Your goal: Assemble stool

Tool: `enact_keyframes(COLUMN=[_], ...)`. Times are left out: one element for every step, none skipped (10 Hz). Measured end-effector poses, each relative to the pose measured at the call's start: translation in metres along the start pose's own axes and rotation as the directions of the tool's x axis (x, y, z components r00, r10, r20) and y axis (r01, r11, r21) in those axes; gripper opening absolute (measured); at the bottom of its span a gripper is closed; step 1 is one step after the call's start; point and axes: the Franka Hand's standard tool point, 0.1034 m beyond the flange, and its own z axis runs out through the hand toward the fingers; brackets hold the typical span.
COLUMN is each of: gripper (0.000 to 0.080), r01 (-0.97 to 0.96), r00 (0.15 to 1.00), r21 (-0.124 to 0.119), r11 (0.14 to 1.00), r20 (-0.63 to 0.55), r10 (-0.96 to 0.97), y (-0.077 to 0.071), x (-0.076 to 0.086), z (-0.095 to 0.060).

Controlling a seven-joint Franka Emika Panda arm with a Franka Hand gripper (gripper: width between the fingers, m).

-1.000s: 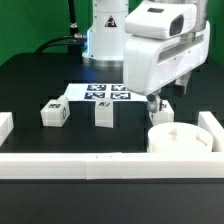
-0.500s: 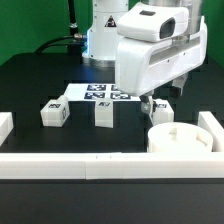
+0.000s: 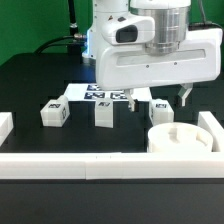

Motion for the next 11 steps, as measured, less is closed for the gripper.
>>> enact_keyframes(gripper=[0.0649, 0.0649, 0.0649, 0.0649, 0.0649, 0.0649, 0.0649, 0.0649, 0.0649, 0.0649, 0.0649], r01=[-0.027, -0.120, -0.163, -0.219, -0.192, -0.192, -0.189, -0.184, -0.183, -0.178, -0.176], r00=[1.000, 0.993, 0.987, 0.976, 0.980, 0.981, 0.978, 0.966, 0.962, 0.939, 0.919], r21=[0.003, 0.013, 0.017, 0.014, 0.013, 0.013, 0.008, 0.002, 0.004, -0.002, -0.006], r11=[1.000, 0.993, 0.986, 0.976, 0.981, 0.981, 0.982, 0.983, 0.983, 0.984, 0.984], r20=[0.000, 0.001, 0.004, 0.023, 0.045, 0.044, 0.094, 0.183, 0.209, 0.297, 0.358], r10=[0.027, 0.120, 0.163, 0.219, 0.191, 0.191, 0.187, 0.181, 0.178, 0.171, 0.166], y=[-0.001, -0.003, -0.005, -0.008, -0.007, -0.007, -0.007, -0.007, -0.006, -0.009, -0.010], x=[0.000, 0.000, -0.001, -0.004, -0.005, -0.004, -0.010, -0.014, -0.009, -0.015, -0.015], z=[0.000, 0.000, 0.001, 0.002, 0.002, 0.002, 0.003, 0.003, 0.008, 0.009, 0.009])
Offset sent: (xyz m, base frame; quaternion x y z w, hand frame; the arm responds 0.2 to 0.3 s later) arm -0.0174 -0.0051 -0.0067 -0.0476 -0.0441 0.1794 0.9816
